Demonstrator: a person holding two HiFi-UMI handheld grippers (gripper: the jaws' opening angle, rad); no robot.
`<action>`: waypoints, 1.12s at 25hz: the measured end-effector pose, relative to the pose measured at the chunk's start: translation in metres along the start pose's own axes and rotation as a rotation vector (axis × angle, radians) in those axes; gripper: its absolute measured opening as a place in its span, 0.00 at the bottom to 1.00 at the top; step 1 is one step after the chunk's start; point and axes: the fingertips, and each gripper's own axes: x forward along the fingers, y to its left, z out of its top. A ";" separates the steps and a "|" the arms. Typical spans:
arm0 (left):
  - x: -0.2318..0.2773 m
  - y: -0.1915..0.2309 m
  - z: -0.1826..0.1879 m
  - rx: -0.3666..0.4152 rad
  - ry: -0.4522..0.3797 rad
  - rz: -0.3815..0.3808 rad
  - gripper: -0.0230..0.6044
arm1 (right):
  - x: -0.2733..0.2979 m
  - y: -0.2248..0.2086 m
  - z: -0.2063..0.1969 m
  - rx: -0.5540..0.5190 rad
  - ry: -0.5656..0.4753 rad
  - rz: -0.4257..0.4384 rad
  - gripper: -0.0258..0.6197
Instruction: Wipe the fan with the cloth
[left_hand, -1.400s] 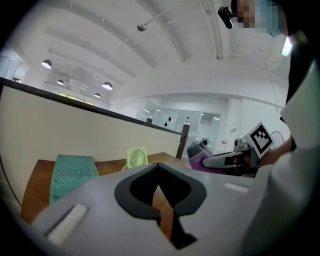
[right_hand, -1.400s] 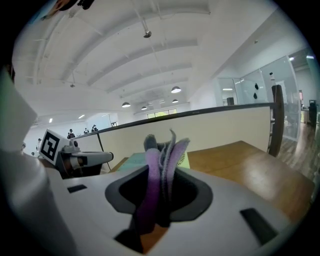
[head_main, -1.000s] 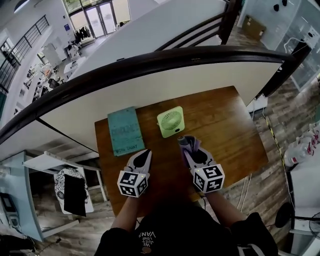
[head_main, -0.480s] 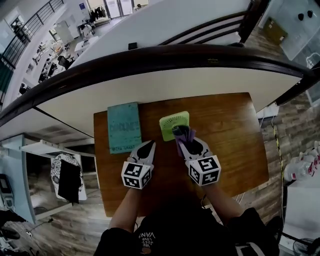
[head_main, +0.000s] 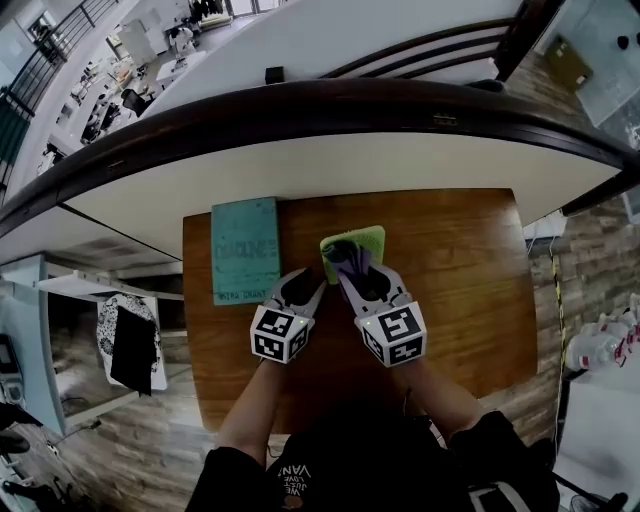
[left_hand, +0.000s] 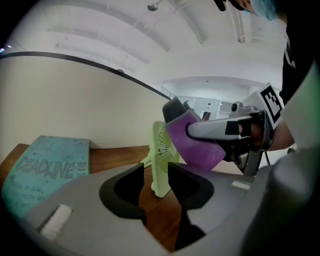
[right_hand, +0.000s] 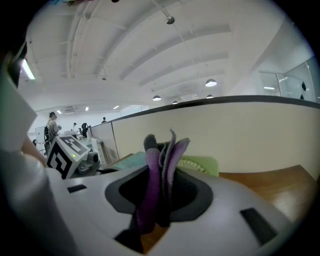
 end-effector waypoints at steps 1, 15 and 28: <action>0.003 0.000 -0.003 0.002 0.010 -0.006 0.26 | 0.002 0.002 0.000 -0.005 -0.008 0.009 0.22; 0.028 0.005 -0.005 0.016 0.058 -0.013 0.14 | 0.019 0.000 -0.012 0.008 -0.002 0.034 0.22; 0.030 0.009 -0.003 -0.007 0.055 0.003 0.12 | -0.026 -0.094 -0.019 0.110 -0.022 -0.196 0.22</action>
